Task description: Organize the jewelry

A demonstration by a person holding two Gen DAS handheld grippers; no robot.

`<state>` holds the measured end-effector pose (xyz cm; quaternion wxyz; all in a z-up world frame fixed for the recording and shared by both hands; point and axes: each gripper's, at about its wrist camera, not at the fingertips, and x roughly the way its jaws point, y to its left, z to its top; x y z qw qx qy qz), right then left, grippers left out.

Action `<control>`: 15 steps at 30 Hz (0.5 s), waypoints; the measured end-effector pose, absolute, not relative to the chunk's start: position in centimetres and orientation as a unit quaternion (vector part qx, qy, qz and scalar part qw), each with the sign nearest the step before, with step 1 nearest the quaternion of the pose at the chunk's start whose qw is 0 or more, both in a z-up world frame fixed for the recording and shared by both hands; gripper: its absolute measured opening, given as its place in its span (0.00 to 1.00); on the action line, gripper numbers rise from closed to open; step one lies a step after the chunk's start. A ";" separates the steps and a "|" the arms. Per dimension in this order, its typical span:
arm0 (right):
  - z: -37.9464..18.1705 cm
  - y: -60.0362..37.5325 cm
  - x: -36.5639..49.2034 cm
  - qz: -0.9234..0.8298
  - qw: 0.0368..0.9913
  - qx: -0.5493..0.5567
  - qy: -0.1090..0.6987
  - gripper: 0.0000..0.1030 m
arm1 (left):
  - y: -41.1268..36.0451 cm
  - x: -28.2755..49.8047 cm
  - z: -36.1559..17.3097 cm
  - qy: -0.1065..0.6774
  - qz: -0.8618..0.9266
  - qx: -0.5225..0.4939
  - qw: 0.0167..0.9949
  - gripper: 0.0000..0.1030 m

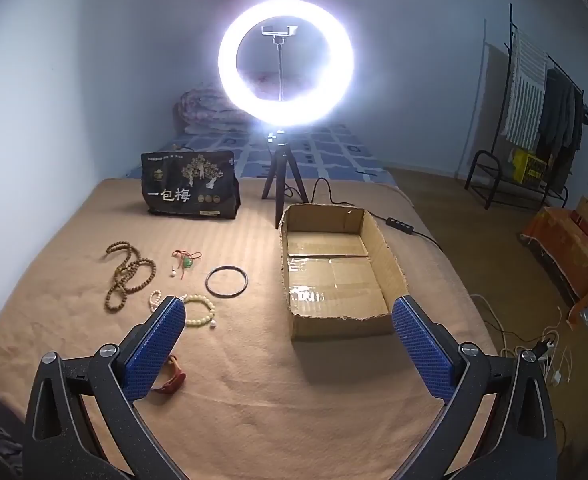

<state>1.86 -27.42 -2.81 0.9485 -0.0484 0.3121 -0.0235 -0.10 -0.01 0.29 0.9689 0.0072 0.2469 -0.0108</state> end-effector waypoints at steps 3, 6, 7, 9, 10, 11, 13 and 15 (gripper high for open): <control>-2.8 -27.5 1.8 -0.023 0.948 -0.045 0.313 1.00 | 0.0 -0.2 0.5 0.248 -0.008 0.006 0.969 1.00; -2.7 -27.4 1.9 -0.022 0.948 -0.047 0.314 1.00 | -0.1 -0.2 0.6 0.248 -0.007 0.005 0.969 1.00; -2.7 -27.4 1.8 -0.020 0.948 -0.048 0.314 1.00 | -0.1 -0.2 0.5 0.248 -0.009 0.006 0.969 1.00; -2.8 -27.3 1.8 -0.020 0.948 -0.049 0.314 1.00 | -0.1 -0.2 0.6 0.247 -0.008 0.006 0.969 1.00; -2.8 -27.3 1.8 -0.021 0.948 -0.050 0.315 1.00 | -0.2 -0.1 0.7 0.248 -0.008 0.006 0.969 1.00; -2.8 -27.3 1.8 -0.021 0.948 -0.050 0.315 1.00 | 0.0 -0.1 0.6 0.248 -0.008 0.006 0.969 1.00; -2.8 -27.3 1.8 -0.022 0.948 -0.049 0.315 1.00 | -0.1 -0.1 0.7 0.248 -0.008 0.005 0.969 1.00; -2.8 -27.3 1.9 -0.023 0.947 -0.049 0.316 1.00 | 0.0 -0.1 0.5 0.248 -0.009 0.006 0.969 1.00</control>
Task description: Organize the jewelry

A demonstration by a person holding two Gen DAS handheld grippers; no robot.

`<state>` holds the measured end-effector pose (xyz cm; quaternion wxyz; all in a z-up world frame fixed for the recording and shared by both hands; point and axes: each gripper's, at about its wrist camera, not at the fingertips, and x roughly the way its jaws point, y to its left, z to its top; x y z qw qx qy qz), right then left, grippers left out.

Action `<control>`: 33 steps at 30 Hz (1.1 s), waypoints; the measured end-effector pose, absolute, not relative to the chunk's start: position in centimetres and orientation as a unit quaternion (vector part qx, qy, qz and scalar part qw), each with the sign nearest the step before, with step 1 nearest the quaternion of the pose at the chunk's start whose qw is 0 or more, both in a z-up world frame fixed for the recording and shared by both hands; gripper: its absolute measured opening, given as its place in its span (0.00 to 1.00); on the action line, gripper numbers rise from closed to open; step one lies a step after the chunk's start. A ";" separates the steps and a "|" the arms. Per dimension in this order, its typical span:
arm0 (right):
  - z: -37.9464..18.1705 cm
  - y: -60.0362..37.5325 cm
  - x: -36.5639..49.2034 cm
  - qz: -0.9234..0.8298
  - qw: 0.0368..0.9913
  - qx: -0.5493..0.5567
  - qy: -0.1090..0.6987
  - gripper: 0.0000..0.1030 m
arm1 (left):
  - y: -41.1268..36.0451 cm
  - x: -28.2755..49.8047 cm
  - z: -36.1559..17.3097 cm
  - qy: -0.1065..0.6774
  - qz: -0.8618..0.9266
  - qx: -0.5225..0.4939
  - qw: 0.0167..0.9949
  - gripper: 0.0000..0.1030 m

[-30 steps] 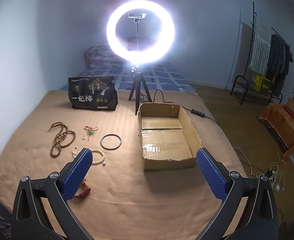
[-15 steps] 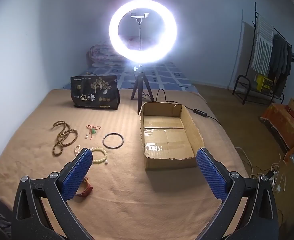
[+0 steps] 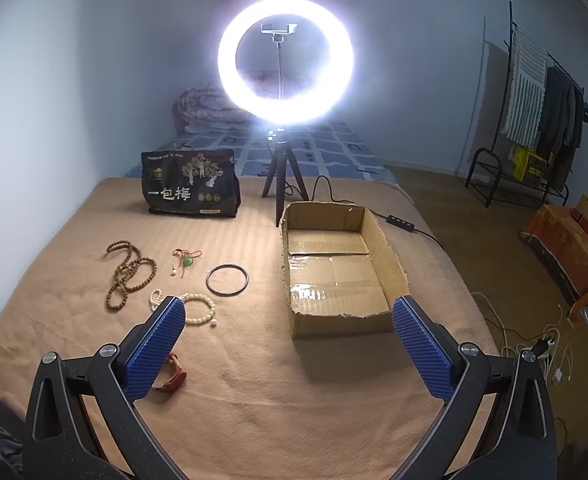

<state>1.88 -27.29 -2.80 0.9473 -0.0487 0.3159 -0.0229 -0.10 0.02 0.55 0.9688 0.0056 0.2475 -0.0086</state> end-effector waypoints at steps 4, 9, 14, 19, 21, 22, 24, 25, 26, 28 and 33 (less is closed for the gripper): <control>-2.9 -27.4 1.8 -0.022 0.947 -0.049 0.316 1.00 | -0.1 0.0 0.6 0.247 -0.008 0.007 0.969 1.00; -2.8 -27.3 1.9 -0.023 0.947 -0.049 0.317 1.00 | 0.1 0.0 0.6 0.248 -0.009 0.007 0.969 1.00; -3.0 -27.5 1.8 -0.023 0.947 -0.047 0.318 1.00 | 0.2 -0.1 0.5 0.248 -0.009 0.004 0.969 1.00; -3.0 -27.6 1.7 -0.021 0.946 -0.045 0.319 1.00 | 0.2 0.0 0.5 0.248 -0.008 0.005 0.969 1.00; -3.0 -27.7 1.8 -0.021 0.946 -0.045 0.319 1.00 | 0.3 0.0 0.6 0.249 -0.008 0.005 0.969 1.00; -2.9 -27.6 1.9 -0.021 0.946 -0.045 0.320 1.00 | 0.3 0.1 0.6 0.249 -0.008 0.006 0.969 1.00; -3.0 -27.6 1.8 -0.021 0.946 -0.045 0.320 1.00 | 0.2 -0.1 0.4 0.248 -0.009 0.005 0.969 1.00; -3.0 -27.7 1.8 -0.021 0.946 -0.045 0.320 1.00 | 0.1 -0.1 0.4 0.248 -0.009 0.005 0.969 1.00; -3.0 -27.6 1.7 -0.021 0.946 -0.045 0.320 1.00 | 0.1 -0.1 0.4 0.247 -0.009 0.005 0.969 1.00; -3.0 -27.6 1.7 -0.021 0.946 -0.045 0.320 1.00 | 0.1 -0.1 0.4 0.248 -0.008 0.005 0.969 1.00; -3.0 -27.6 1.8 -0.022 0.946 -0.045 0.320 1.00 | 0.1 -0.1 0.4 0.248 -0.009 0.005 0.969 1.00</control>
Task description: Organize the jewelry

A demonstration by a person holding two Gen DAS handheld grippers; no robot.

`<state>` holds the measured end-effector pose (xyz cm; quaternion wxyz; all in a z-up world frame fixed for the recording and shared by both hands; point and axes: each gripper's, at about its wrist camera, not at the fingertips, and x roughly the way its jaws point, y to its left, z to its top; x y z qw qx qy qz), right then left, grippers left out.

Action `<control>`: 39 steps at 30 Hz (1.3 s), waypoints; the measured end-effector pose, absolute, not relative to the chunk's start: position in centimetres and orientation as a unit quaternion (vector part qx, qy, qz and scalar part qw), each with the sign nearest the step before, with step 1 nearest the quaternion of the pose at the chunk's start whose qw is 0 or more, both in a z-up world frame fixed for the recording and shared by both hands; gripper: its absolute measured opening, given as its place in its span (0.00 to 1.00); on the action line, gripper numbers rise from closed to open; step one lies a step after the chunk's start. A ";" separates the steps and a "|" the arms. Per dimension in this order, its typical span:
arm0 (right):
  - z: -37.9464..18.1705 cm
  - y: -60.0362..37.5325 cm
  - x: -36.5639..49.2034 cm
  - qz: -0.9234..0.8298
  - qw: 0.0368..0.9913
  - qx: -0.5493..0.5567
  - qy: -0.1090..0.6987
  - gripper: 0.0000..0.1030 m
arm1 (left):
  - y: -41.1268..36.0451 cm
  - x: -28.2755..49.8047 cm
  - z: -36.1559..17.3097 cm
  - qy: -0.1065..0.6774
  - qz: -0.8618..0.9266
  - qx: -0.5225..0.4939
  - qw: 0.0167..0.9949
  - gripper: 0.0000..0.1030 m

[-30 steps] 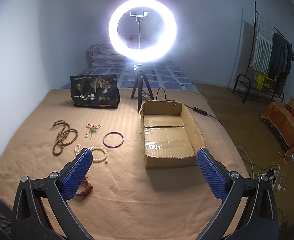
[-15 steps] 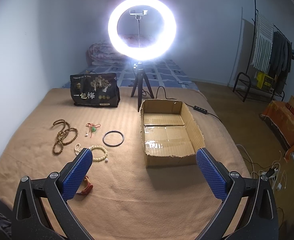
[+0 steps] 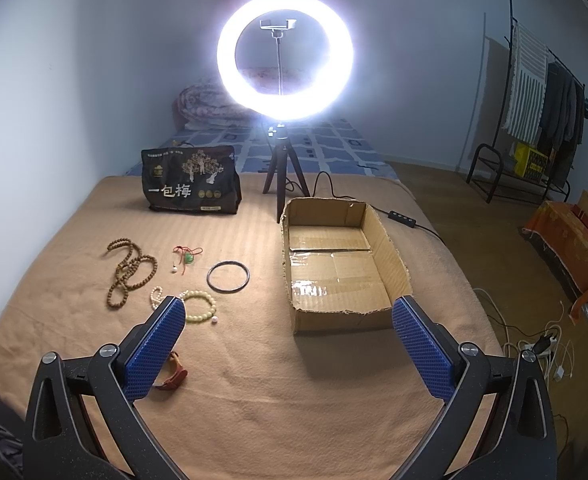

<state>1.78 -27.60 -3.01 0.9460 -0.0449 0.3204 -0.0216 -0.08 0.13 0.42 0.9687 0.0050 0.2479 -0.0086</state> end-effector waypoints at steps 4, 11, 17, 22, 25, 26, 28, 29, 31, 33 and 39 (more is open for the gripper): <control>-3.0 -27.6 1.8 -0.022 0.946 -0.045 0.321 1.00 | 0.1 -0.1 0.4 0.248 -0.008 0.005 0.969 1.00; -3.0 -27.6 1.9 -0.021 0.946 -0.045 0.321 1.00 | 0.1 -0.1 0.4 0.249 -0.009 0.005 0.969 1.00; -3.0 -27.3 1.9 -0.019 0.945 -0.044 0.323 1.00 | 0.1 -0.1 0.3 0.249 -0.008 0.006 0.968 1.00; -3.1 -27.0 2.4 -0.017 0.944 -0.042 0.328 1.00 | 0.5 -0.1 0.0 0.254 -0.007 0.006 0.967 1.00; -3.0 -27.2 2.7 -0.017 0.943 -0.040 0.330 1.00 | 0.6 0.3 -0.6 0.258 -0.007 0.007 0.966 1.00; -3.0 -27.1 2.7 -0.017 0.943 -0.040 0.330 1.00 | 0.6 0.5 -0.9 0.259 -0.006 0.008 0.966 1.00; -3.1 -27.1 2.7 -0.017 0.943 -0.041 0.331 1.00 | 0.6 0.7 -1.2 0.263 -0.005 0.009 0.965 1.00; -3.1 -27.2 2.7 -0.017 0.943 -0.041 0.331 1.00 | 0.4 1.0 -1.1 0.265 -0.003 0.010 0.964 1.00; -3.3 -27.0 2.9 -0.017 0.942 -0.044 0.333 1.00 | 0.5 1.3 -1.2 0.270 0.000 0.009 0.963 1.00; -3.6 -26.9 3.2 -0.018 0.941 -0.044 0.335 1.00 | 0.8 1.6 -1.4 0.273 0.003 0.008 0.962 1.00; -5.0 -26.5 4.1 -0.011 0.938 -0.056 0.343 1.00 | 2.0 3.1 -2.0 0.296 0.021 0.006 0.955 1.00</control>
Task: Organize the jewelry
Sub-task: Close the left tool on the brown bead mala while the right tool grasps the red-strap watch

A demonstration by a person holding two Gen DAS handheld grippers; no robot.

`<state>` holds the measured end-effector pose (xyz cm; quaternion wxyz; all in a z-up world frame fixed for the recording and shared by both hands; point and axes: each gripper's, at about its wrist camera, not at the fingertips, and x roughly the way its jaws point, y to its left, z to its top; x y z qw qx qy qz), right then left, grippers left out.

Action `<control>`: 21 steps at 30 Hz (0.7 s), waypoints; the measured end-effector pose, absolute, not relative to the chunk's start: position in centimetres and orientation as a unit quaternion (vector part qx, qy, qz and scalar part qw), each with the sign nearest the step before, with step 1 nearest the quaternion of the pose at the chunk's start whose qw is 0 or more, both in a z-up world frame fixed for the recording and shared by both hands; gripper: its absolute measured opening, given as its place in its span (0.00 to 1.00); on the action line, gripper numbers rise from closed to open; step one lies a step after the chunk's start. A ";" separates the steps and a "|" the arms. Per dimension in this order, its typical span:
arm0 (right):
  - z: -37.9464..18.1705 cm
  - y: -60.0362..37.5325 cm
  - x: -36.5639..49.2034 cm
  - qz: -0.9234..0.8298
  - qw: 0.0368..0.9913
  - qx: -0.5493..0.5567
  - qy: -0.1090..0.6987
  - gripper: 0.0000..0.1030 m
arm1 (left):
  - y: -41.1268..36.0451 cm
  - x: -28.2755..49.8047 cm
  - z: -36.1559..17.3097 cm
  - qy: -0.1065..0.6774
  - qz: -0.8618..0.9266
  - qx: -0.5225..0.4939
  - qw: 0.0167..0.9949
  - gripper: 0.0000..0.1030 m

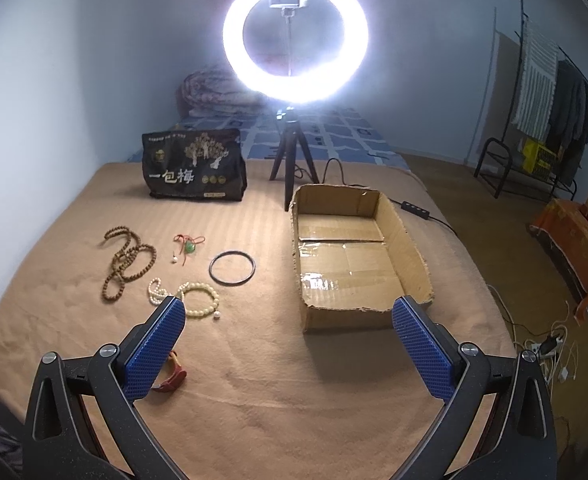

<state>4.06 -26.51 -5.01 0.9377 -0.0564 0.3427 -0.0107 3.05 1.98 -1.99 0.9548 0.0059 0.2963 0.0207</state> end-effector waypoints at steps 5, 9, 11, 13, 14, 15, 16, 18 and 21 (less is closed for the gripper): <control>-6.1 -25.4 4.7 0.010 0.934 -0.085 0.345 1.00 | 2.9 4.8 -2.9 0.318 0.011 0.017 0.948 1.00; -7.3 -25.0 5.5 0.033 0.926 -0.085 0.367 1.00 | 3.7 7.0 -3.9 0.358 -0.008 -0.001 0.934 0.95; -8.2 -24.7 6.0 0.046 0.919 -0.076 0.385 1.00 | 4.2 8.2 -4.5 0.381 -0.023 -0.022 0.924 0.93; -9.0 -24.2 6.4 0.059 0.911 -0.076 0.401 0.99 | 4.3 9.2 -4.9 0.395 -0.031 -0.029 0.918 0.90; -9.4 -24.0 6.6 0.064 0.907 -0.079 0.408 0.99 | 4.2 9.6 -5.1 0.400 -0.035 -0.030 0.916 0.88; -9.8 -23.5 6.9 0.072 0.902 -0.084 0.418 0.98 | 4.2 10.2 -5.4 0.406 -0.040 -0.029 0.912 0.87; -10.2 -23.1 7.1 0.080 0.897 -0.088 0.425 0.96 | 4.0 10.6 -5.6 0.412 -0.043 -0.025 0.910 0.87; -10.9 -22.4 7.6 0.095 0.888 -0.096 0.439 0.95 | 3.8 11.6 -6.5 0.429 -0.050 -0.018 0.902 0.83; -12.1 -21.3 8.1 0.119 0.874 -0.106 0.459 0.93 | 3.8 13.6 -8.5 0.465 -0.056 -0.019 0.884 0.77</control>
